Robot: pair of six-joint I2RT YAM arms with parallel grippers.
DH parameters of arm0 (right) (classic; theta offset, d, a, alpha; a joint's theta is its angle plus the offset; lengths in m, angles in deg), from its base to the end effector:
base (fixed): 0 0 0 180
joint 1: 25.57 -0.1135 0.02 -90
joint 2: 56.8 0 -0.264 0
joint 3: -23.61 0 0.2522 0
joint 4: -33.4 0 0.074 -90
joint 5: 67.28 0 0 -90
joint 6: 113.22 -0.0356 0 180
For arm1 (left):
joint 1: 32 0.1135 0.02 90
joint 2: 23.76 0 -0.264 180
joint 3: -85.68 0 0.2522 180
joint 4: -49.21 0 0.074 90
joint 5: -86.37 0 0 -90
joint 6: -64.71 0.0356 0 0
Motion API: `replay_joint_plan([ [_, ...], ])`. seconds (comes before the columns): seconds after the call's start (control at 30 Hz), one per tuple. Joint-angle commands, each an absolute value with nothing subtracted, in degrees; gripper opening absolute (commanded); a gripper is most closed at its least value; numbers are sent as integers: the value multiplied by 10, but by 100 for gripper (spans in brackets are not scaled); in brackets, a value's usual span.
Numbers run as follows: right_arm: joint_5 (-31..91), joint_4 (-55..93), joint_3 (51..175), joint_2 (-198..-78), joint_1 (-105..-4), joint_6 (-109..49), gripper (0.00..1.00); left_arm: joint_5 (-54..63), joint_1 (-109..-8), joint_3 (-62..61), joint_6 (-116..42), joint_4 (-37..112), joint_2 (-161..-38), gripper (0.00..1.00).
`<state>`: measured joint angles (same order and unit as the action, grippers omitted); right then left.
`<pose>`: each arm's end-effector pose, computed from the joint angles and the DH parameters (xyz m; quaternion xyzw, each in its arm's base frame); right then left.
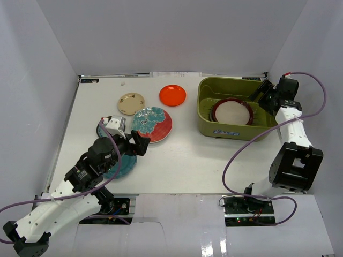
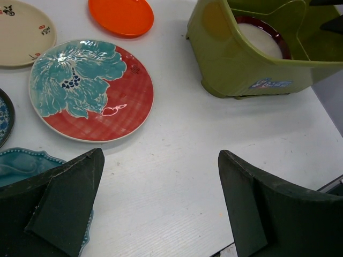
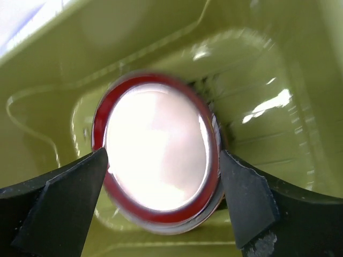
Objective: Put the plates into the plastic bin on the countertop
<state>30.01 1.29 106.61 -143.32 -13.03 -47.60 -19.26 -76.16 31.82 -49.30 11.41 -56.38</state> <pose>0.3373 -0.0704 0.2978 0.2535 0.8513 0.1033 0.4477 0.1046 -0.0882 0.3163 0.0589 0.7961 -0.2417 0.5517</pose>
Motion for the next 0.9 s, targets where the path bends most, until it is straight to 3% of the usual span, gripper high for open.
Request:
replay_joint_plan([
  [0.0,206,-8,1102,-1386,-131,-447,90,-188,-757,319,-489,109,-560,98],
  [0.17,294,22,1082,-1303,-181,-462,90,-186,-750,317,-491,111,-562,98],
  [0.3,310,72,999,-1206,-393,-480,99,-201,-737,317,-496,111,-550,98],
  [0.37,278,131,900,-1175,-533,-543,84,-230,-730,317,-505,112,-531,98],
  [0.4,266,205,865,-1163,-580,-568,68,-242,-730,316,-508,114,-523,98],
  [0.53,190,337,788,-1242,-793,-639,56,-267,-730,304,-505,138,-497,98],
  [0.6,183,364,804,-1336,-836,-650,42,-270,-730,294,-493,138,-499,98],
  [0.73,222,477,844,-1495,-894,-693,45,-289,-729,312,-481,146,-500,98],
  [0.87,244,599,893,-1618,-906,-762,66,-282,-724,321,-484,128,-504,98],
])
